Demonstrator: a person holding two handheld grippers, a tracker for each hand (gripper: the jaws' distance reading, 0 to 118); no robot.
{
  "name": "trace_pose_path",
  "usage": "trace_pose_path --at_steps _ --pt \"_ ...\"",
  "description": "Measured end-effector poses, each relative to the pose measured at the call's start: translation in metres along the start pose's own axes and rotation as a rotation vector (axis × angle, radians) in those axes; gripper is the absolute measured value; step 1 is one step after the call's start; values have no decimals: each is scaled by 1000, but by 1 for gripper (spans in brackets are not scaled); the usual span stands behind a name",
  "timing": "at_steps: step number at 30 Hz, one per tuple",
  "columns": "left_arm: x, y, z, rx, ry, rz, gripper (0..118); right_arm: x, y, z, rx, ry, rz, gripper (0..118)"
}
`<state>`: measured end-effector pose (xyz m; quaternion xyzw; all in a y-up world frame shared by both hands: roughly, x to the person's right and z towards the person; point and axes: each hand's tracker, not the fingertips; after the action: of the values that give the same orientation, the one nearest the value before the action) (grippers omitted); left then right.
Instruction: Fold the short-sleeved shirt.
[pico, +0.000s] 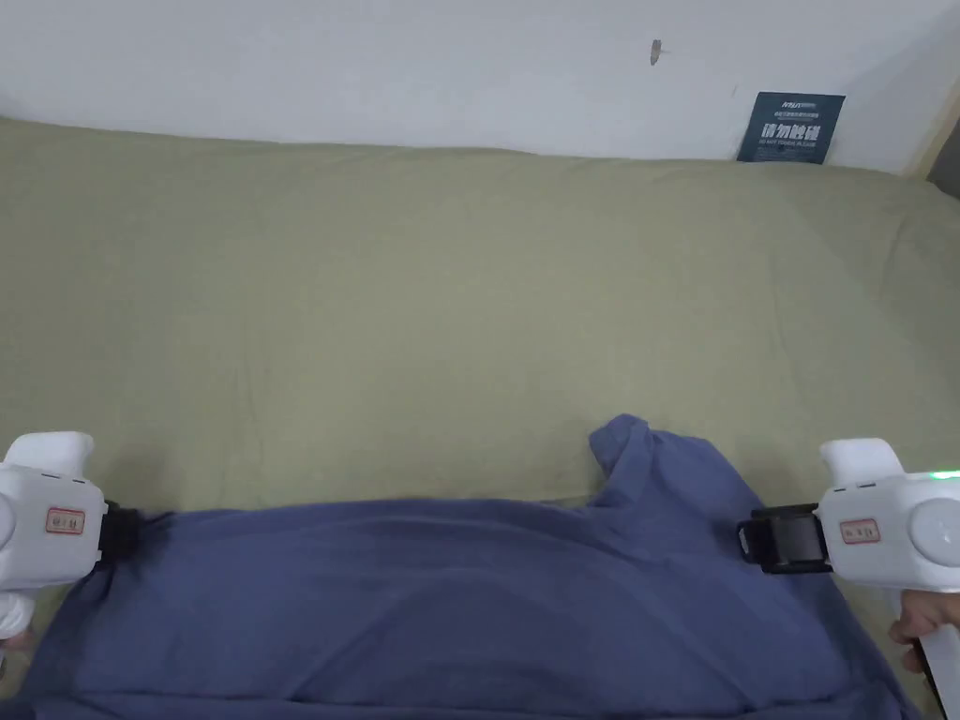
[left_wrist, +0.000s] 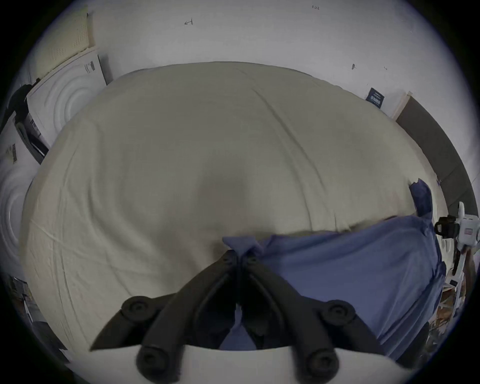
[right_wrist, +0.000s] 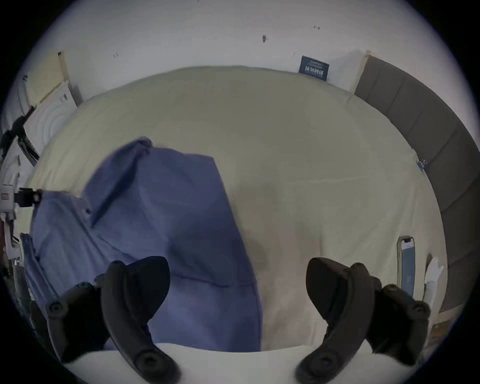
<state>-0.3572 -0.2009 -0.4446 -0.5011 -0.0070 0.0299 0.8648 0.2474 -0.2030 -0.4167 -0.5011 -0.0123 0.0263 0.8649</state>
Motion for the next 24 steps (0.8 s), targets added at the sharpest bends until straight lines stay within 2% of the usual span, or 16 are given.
trace_pose_path --at_steps 2,4,5,6,7,8,10,24 --pt "-1 0 1 0 -1 -1 3 5 1 -13 -24 8 8 103" --pt "-2 1 0 2 -4 6 3 6 0 -15 -28 4 -3 77" --pt "-3 0 1 2 -6 12 3 8 -3 -11 -5 58 -40 66" --pt "-3 -1 3 2 -6 11 3 9 -4 -6 7 30 -53 39" --pt "-2 -3 6 6 -5 8 3 10 -6 3 32 40 -54 0" --pt "-2 -4 10 8 -8 2 3 8 -8 11 52 70 -69 0" --pt "-5 -6 22 25 -16 2 3 8 -11 25 74 64 -93 0" --pt "-22 -66 151 171 -67 -31 3 9 -73 172 240 120 -87 0"
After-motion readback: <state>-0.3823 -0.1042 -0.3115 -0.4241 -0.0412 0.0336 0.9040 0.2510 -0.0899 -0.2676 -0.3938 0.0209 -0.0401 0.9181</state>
